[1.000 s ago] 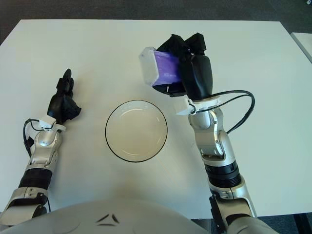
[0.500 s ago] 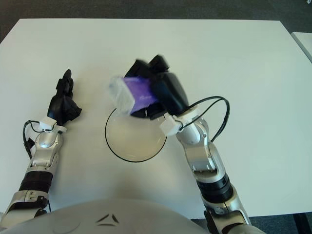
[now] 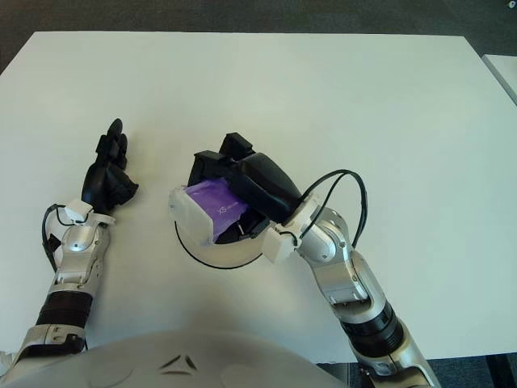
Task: Put the tissue paper into the plate.
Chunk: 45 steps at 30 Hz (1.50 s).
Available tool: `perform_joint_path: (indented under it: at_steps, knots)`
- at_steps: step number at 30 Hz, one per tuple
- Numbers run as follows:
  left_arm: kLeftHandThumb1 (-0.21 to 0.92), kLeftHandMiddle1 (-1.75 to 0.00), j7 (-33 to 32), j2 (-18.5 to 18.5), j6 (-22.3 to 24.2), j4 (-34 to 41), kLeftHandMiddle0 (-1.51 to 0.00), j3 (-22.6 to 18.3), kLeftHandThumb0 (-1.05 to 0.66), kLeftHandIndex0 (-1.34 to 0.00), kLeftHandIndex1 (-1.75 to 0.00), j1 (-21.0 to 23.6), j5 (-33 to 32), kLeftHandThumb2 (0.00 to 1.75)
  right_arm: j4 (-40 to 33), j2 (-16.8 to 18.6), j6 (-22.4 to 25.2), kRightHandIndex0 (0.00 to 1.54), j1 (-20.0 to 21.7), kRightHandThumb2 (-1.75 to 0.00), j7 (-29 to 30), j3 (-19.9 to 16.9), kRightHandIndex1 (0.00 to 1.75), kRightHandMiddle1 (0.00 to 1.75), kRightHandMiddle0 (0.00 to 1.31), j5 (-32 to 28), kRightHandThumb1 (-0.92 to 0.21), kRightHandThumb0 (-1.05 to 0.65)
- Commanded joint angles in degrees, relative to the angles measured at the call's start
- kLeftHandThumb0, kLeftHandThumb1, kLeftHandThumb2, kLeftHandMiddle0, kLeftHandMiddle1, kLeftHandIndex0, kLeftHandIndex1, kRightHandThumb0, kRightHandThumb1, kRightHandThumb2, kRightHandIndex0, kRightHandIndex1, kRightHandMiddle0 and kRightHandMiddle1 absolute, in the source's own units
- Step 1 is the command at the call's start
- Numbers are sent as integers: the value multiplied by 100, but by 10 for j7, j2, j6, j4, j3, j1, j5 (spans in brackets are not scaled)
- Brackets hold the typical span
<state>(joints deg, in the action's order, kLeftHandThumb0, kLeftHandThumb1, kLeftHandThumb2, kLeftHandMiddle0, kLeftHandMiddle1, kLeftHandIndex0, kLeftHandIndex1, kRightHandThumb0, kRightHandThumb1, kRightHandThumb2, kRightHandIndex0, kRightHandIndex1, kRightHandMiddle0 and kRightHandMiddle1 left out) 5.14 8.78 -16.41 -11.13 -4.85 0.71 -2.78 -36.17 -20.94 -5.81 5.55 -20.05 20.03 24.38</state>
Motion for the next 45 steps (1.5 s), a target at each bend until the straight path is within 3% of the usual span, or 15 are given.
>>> perform_joint_path:
  at_steps: [1, 12, 27, 28, 31, 36, 37, 38, 39, 40, 41, 45]
  knots:
    - [92, 0, -5, -5, 46, -7, 0, 15, -95, 0, -18, -39, 21, 124, 6, -3, -18, 119, 0, -129, -5, 1, 175, 175, 92, 2, -28, -6]
    - [92, 0, -16, -3, 95, 24, -1, 16, -92, 0, -20, -45, 35, 127, 14, 2, -17, 116, -4, -126, -11, 5, 175, 175, 90, 2, -31, -8]
    - [92, -2, -22, -4, 104, 19, -4, 10, -94, 0, -30, -40, 40, 128, 29, 21, -6, 110, -2, -125, -1, 5, 175, 175, 86, 23, -33, -7]
    - [92, -2, -23, -5, 98, 17, -5, 10, -95, 0, -30, -40, 40, 127, 31, 25, -4, 105, -2, -124, 1, 6, 175, 175, 75, 24, -35, -21]
    - [92, -2, -25, -4, 74, 5, -5, 11, -96, 0, -29, -41, 45, 126, 35, 36, -1, 94, -2, -118, 4, 6, 175, 175, 59, 24, -41, -36]
    - [92, -1, -26, 5, 25, -28, -3, 8, -96, 0, -26, -40, 53, 126, 33, 42, 16, 70, 1, -106, -7, 8, 175, 175, 46, 23, -51, -41]
    - [92, -1, -21, 8, 7, -38, -3, 8, -97, 0, -25, -38, 52, 126, 28, 27, 22, 45, 5, -92, -26, 9, 170, 170, 30, 35, -57, -53]
    - [92, -1, -12, 11, -9, -51, -2, 8, -97, 0, -25, -34, 47, 126, 29, 5, 9, 36, 11, -84, -38, 7, 142, 142, 24, 50, -64, -62]
    - [92, 0, -6, 13, -20, -60, -1, 8, -98, 0, -23, -31, 44, 126, 31, -9, -1, 23, 15, -76, -45, 5, 93, 91, 15, 60, -74, -77]
    - [92, 0, 1, 13, -27, -70, -1, 9, -98, 0, -22, -25, 39, 126, 38, -21, -19, 15, 19, -70, -43, 1, 62, 58, 10, 69, -81, -87]
    - [92, 0, 4, 13, -32, -77, -1, 10, -99, 0, -21, -21, 37, 125, 43, -26, -31, 10, 21, -68, -39, -2, 39, 37, 6, 74, -85, -93]
    - [92, 0, 13, 20, -54, -98, 0, 11, -99, 0, -18, -14, 37, 126, 58, -32, -60, 2, 29, -63, -18, -5, 8, 8, 1, 90, -91, -102]
